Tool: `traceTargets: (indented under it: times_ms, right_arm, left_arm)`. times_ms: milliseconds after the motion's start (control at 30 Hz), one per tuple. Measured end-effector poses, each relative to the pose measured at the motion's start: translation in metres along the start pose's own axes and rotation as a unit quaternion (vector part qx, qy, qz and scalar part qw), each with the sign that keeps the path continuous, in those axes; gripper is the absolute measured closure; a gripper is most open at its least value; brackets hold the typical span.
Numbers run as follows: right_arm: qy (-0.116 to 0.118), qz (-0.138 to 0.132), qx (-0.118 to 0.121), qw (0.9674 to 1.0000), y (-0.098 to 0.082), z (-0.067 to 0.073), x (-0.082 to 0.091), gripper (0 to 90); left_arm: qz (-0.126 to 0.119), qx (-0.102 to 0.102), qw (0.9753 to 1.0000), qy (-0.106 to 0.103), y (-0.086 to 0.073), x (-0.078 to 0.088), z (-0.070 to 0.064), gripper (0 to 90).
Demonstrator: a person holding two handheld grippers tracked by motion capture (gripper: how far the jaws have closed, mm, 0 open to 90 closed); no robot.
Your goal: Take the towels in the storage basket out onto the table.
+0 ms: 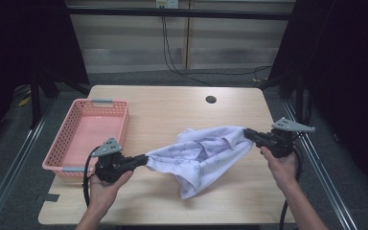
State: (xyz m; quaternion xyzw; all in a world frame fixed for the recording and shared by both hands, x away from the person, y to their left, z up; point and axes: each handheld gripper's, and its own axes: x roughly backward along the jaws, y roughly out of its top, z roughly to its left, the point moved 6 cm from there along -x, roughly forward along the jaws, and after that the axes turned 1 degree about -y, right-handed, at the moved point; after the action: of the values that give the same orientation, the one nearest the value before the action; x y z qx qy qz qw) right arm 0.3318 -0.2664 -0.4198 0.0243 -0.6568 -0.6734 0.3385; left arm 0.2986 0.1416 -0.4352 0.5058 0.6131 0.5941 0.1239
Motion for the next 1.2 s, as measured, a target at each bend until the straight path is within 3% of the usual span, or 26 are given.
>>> traceTargets:
  times_ms: [133,267,367,467,567,633,733,833,967,1067,1100,1167,1200]
  right_arm:
    - [-0.034,-0.01,-0.016,0.9992,-0.002,-0.026,0.016,87.4]
    - [-0.058,0.015,-0.028,0.9978,-0.021,-0.045,0.014,87.0]
    - [-0.046,0.036,-0.027,0.9979,-0.038,-0.043,0.006,78.8]
    - [-0.031,0.048,-0.018,0.9982,-0.045,-0.037,-0.001,65.7]
    - [-0.016,0.049,-0.009,0.9986,-0.04,-0.027,-0.007,58.4]
    - [0.001,0.054,-0.001,0.9985,-0.037,-0.016,-0.016,54.2]
    - [0.034,0.058,0.01,0.9977,-0.033,0.006,-0.034,49.2]
    - [0.067,0.067,0.029,0.9951,-0.029,0.031,-0.057,44.7]
    - [0.103,0.074,0.049,0.9907,-0.026,0.056,-0.081,38.1]
    - [0.118,0.09,0.067,0.9866,-0.032,0.069,-0.101,30.6]
    - [0.117,0.097,0.072,0.9858,-0.035,0.072,-0.107,29.1]
    - [0.111,0.112,0.077,0.9845,-0.042,0.075,-0.116,31.6]
    - [0.109,0.12,0.076,0.9839,-0.045,0.074,-0.12,38.1]
  left_arm:
    - [-0.007,0.021,0.9994,0.026,-0.008,0.014,0.016,88.6]
    - [0.025,0.032,0.9987,0.032,-0.03,0.005,0.024,87.2]
    - [0.041,0.026,0.9987,0.013,-0.04,-0.005,0.021,74.1]
    - [0.04,0.017,0.999,0.005,-0.033,-0.012,0.016,61.6]
    - [0.046,0.01,0.9989,-0.003,-0.024,-0.026,0.016,56.6]
    - [0.051,0.018,0.9982,-0.025,-0.023,-0.046,0.015,55.3]
    - [0.07,0.0,0.9971,-0.031,-0.025,-0.071,0.011,51.5]
    - [0.088,-0.012,0.995,-0.045,-0.025,-0.088,0.005,48.1]
    - [0.111,-0.006,0.993,-0.041,-0.033,-0.104,0.006,47.6]
    - [0.134,-0.006,0.9902,-0.038,-0.041,-0.11,0.005,67.7]
    - [0.135,0.001,0.9895,-0.052,-0.043,-0.111,0.004,78.2]
    - [0.136,0.0,0.9892,-0.055,-0.044,-0.111,0.004,83.8]
    - [0.134,0.003,0.9892,-0.06,-0.043,-0.11,0.003,84.7]
